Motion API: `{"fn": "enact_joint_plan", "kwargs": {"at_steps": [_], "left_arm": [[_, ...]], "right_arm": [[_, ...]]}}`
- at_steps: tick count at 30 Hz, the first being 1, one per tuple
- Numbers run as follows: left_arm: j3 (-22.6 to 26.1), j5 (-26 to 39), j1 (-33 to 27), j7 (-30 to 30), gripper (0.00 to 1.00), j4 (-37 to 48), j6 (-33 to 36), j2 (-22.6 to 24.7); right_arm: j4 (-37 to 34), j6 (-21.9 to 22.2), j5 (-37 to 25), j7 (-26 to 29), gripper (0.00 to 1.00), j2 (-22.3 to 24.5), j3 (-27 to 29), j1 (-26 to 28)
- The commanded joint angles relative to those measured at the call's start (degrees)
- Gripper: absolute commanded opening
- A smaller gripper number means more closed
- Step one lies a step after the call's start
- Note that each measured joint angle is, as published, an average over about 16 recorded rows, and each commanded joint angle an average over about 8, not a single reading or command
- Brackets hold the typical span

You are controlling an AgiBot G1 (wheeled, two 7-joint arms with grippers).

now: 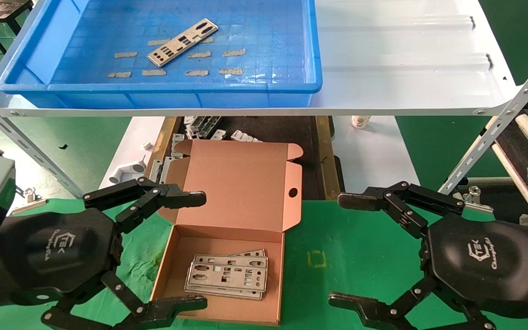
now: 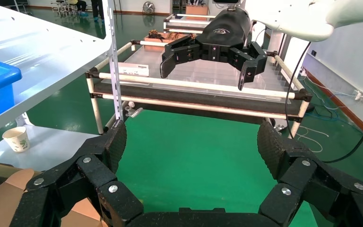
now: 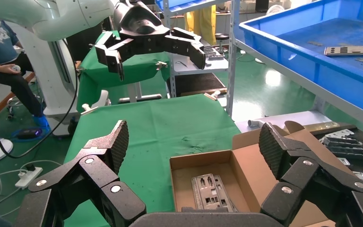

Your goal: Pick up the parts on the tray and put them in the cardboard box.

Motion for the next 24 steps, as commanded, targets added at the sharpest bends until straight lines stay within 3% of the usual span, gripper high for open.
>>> {"fn": "enact_joint_plan", "kwargs": {"at_steps": [1, 24], "left_arm": [[0.07, 0.05, -0.04, 0.06, 1.0, 0.06, -0.02, 0.03], [0.32, 0.21, -0.18, 0.25, 1.0, 0.26, -0.1, 0.12]], "right_arm": [[0.0, 0.0, 0.0, 0.0, 1.0, 0.0, 0.0, 0.0], [0.0, 0.0, 0.01, 0.0, 1.0, 0.0, 0.0, 0.0]]}}
